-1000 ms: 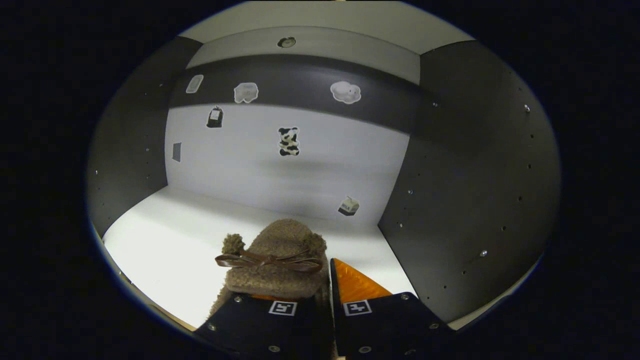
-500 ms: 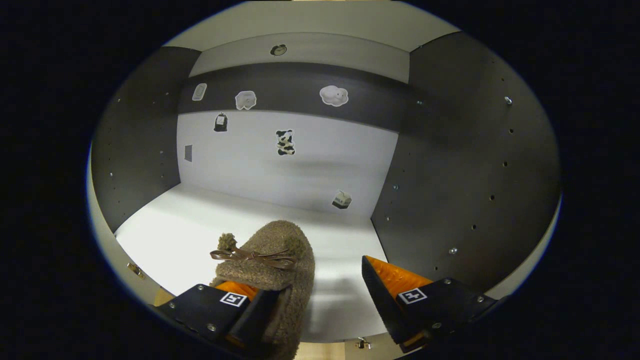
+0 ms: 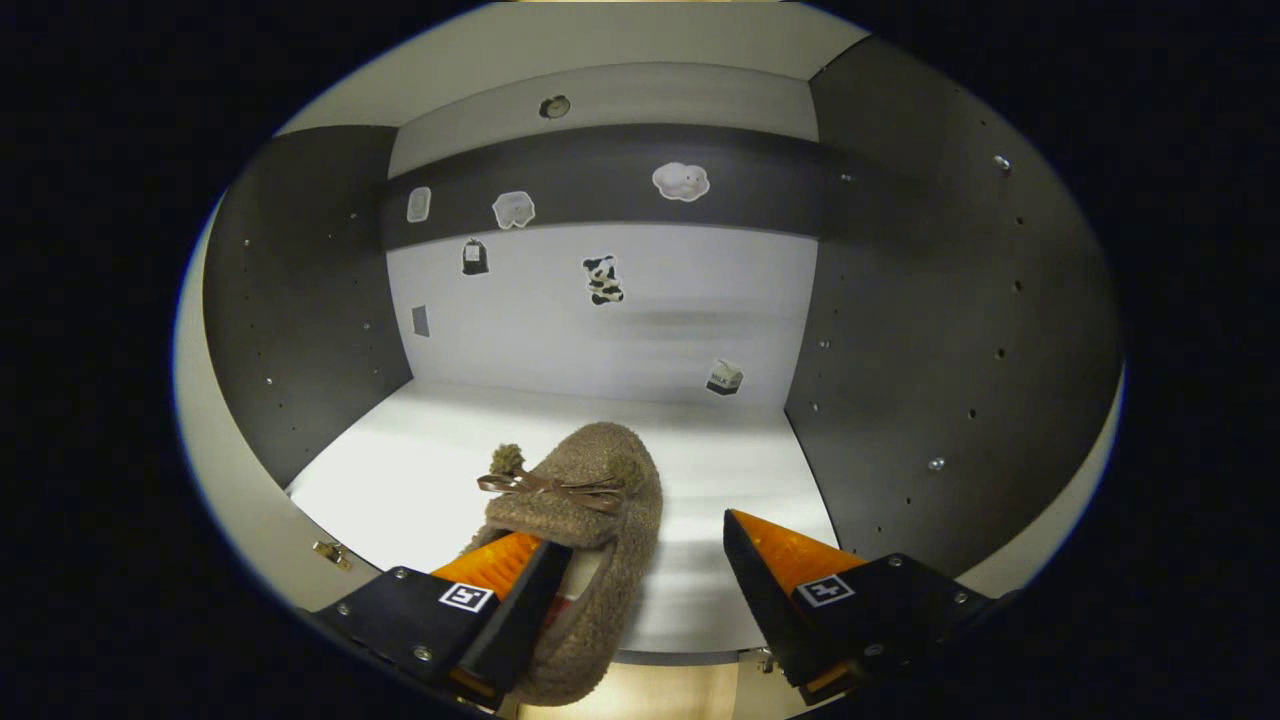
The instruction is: Grab one shoe with the right hand and put it into the shoe cabinet, grab the other shoe with the left hand and put it into the shoe cabinet; then close the right door with the right hand and the left door with the left hand.
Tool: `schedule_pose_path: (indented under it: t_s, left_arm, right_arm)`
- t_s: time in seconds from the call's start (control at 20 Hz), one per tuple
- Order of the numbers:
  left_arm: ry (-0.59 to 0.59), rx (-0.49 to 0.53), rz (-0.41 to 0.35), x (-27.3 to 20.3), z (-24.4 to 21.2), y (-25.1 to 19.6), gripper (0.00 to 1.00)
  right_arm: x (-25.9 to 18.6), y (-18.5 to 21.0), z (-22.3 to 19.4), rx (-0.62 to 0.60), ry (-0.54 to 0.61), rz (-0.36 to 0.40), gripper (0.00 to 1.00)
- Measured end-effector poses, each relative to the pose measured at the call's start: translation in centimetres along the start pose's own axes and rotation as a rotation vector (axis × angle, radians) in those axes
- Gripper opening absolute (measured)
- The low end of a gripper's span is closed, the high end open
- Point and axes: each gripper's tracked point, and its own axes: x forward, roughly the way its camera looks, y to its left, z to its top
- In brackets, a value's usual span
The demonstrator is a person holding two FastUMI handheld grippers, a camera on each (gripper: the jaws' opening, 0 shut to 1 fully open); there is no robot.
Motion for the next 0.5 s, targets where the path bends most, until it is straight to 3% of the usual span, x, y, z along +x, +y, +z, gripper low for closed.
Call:
schedule_pose_path:
  t_s: [0.5]
  left_arm:
    - [-0.023, 0.009, 0.02, -0.5, 0.8, 0.9, 0.97]
  right_arm:
    - [-12.8, 4.8, 3.9, -0.032, -0.295, 0.1, 0.94]
